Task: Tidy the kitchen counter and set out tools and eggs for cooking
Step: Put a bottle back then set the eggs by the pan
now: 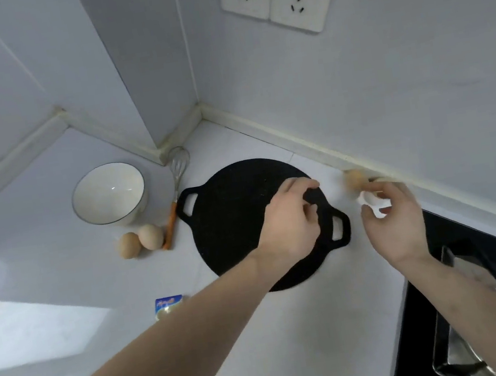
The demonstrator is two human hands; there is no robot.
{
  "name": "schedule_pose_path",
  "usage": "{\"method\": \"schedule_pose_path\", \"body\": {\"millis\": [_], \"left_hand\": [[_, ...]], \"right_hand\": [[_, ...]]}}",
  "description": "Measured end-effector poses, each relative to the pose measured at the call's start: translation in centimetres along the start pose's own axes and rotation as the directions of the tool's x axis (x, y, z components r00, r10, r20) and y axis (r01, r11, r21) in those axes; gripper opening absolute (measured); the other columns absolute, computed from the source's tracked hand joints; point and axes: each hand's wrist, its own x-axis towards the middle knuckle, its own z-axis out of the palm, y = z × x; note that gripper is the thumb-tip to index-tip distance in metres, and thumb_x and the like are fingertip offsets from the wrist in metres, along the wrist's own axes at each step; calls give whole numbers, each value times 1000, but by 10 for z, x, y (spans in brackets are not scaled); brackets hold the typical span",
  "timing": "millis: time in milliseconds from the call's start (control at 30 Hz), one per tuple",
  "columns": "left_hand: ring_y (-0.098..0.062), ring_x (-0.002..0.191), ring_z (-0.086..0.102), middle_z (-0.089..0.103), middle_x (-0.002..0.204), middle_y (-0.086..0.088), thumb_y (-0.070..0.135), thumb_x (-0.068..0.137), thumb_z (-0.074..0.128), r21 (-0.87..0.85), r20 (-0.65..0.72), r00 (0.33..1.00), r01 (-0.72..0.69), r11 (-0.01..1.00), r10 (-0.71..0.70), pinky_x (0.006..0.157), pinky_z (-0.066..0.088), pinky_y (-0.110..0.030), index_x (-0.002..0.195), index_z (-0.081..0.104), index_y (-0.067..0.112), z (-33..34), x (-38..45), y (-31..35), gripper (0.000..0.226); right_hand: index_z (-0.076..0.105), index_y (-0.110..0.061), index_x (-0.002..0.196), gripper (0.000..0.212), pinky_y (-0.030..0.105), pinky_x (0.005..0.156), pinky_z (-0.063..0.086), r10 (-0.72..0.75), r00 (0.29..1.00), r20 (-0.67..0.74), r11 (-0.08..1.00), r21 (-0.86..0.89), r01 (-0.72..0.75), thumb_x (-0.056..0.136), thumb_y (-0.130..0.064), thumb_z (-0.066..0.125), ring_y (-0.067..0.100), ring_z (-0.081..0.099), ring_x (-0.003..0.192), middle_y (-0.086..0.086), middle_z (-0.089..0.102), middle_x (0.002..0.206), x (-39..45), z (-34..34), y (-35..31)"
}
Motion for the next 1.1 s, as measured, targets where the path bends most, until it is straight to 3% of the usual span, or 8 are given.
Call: {"method": "schedule_pose_path", "body": {"millis": [133,267,433,700,833,967,1100], "left_hand": [[0,91,61,49,126,20,13,94,65,72,-88,995,50,996,-44,83,55,-21,123,60,32,-78,-57,-53,35],[0,86,58,52,112,20,16,89,67,202,-257,950,233,951,-178,75,54,-31,111,62,32,-142,-101,-113,28],[-12,80,65,51,127,12,16,89,66,253,-338,887,409,877,-316,73,56,-37,120,59,29,-191,-120,-171,35],[-12,79,70,44,151,12,25,95,62,319,-230,931,346,882,-282,77,57,-36,145,50,32,-199,-107,-208,52],[-16,79,69,59,136,8,33,95,64,349,-196,946,314,883,-260,75,54,-33,135,58,29,-201,-103,-211,41],[-21,85,68,63,126,2,28,92,67,345,-180,941,333,878,-286,74,51,-32,129,59,26,-204,-106,-209,37],[-16,82,66,62,124,7,24,90,71,294,-230,931,343,892,-283,74,53,-33,128,58,28,-203,-121,-193,40]], "right_hand": [[67,-28,115,35,33,88,57,-141,974,176,988,89,127,89,-5,68,6,60,103,-15,59,114,-36,40,-52],[65,-33,119,35,27,86,56,-270,870,413,961,65,267,90,-15,71,1,58,102,-23,55,115,-62,90,-100],[55,-32,135,45,29,94,54,-292,768,570,942,33,334,93,-26,70,5,55,115,-17,50,129,-82,159,-163],[47,-21,148,56,36,105,46,-291,723,626,907,-61,417,96,-29,67,24,49,131,0,52,143,-94,234,-209],[52,-20,141,49,33,100,47,-278,736,617,900,-101,425,96,-28,67,24,52,124,1,58,137,-99,245,-213],[51,-19,140,48,33,105,46,-280,723,632,902,-84,423,96,-25,67,22,51,128,2,59,135,-103,240,-214],[51,-26,140,49,28,99,48,-239,760,604,952,-9,306,95,-28,69,12,50,125,-6,58,133,-106,212,-205]]}}
